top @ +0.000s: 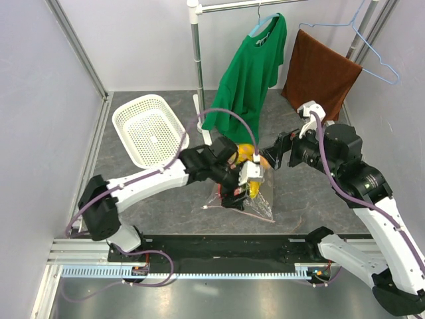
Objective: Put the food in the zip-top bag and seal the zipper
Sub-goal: Place the zipper food storage bag at the center of the board, then reset both arms
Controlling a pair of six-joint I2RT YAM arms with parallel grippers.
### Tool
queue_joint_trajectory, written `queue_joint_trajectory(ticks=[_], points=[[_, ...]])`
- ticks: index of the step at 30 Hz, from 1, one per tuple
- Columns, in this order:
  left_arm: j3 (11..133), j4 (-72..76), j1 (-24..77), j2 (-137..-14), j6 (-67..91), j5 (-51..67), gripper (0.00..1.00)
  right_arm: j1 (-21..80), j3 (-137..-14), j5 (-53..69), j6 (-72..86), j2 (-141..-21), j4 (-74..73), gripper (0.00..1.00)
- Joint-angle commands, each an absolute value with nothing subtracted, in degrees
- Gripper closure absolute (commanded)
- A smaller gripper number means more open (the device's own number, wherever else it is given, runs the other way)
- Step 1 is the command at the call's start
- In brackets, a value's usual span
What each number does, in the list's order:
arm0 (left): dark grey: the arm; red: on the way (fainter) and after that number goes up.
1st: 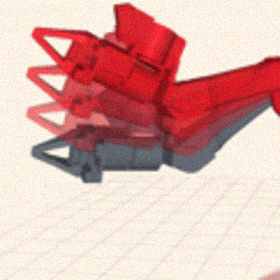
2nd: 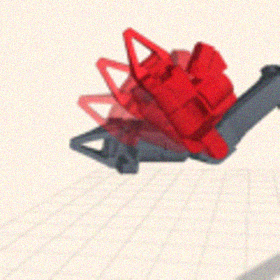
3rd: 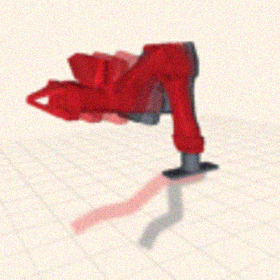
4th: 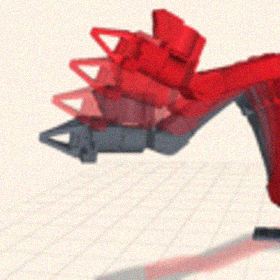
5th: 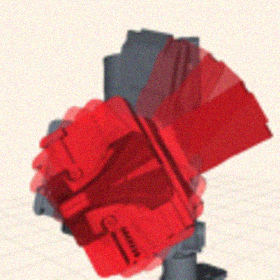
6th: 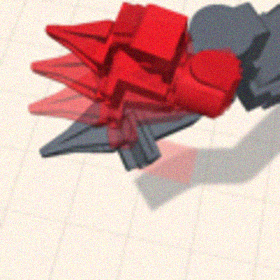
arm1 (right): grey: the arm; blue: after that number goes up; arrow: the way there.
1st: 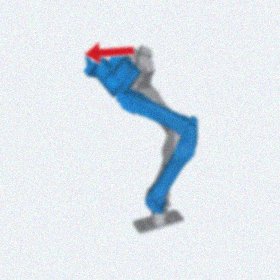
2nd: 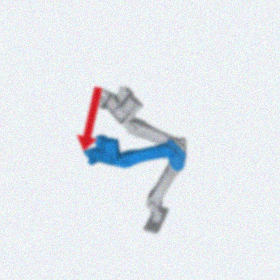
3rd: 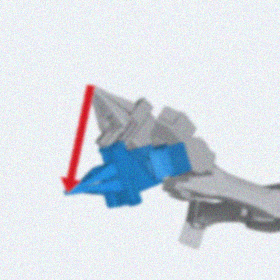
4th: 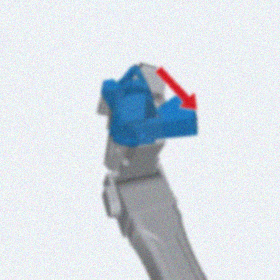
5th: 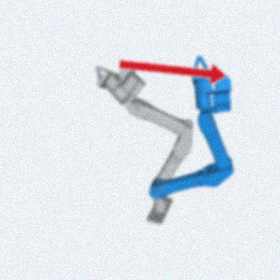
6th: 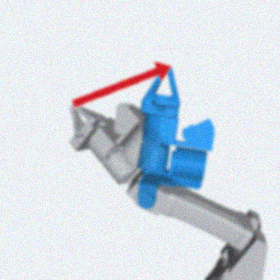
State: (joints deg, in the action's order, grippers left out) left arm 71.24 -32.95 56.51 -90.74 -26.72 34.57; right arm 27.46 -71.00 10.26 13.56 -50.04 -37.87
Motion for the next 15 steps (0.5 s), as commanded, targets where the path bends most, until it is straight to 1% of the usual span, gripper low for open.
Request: queue_joint_trajectory(ticks=[1,2,3,5,6,7,12,15], points=[[79.62,-31.28,49.94,-80.79,-16.46,38.57,0.01,27.25,-71.02,15.99,10.11,-48.34,-40.51,0.02],[81.98,-31.81,47.83,-79.73,-15.91,42.15,0.00,26.90,-70.49,16.43,9.15,-48.08,-40.95,0.02],[83.05,-32.25,42.77,-78.67,-15.21,44.28,0.00,26.72,-70.14,16.35,8.71,-47.47,-41.83,0.02],[85.50,-32.43,37.90,-75.43,-11.79,47.36,0.00,26.02,-69.96,15.56,6.52,-47.37,-43.23,0.02],[86.13,-32.52,33.70,-74.28,-10.30,47.20,0.00,25.75,-70.05,14.95,6.07,-47.55,-44.72,0.02],[86.74,-32.69,31.84,-72.88,-7.67,46.59,0.00,25.58,-70.05,14.51,5.72,-47.55,-45.08,0.02],[87.63,-41.99,21.74,-65.14,-10.89,34.03,0.00,24.61,-71.72,8.98,2.56,-48.86,-45.97,0.02],[87.19,-50.23,18.73,-63.11,-11.34,27.53,0.00,24.35,-71.28,7.30,1.41,-50.01,-46.23,0.02]])
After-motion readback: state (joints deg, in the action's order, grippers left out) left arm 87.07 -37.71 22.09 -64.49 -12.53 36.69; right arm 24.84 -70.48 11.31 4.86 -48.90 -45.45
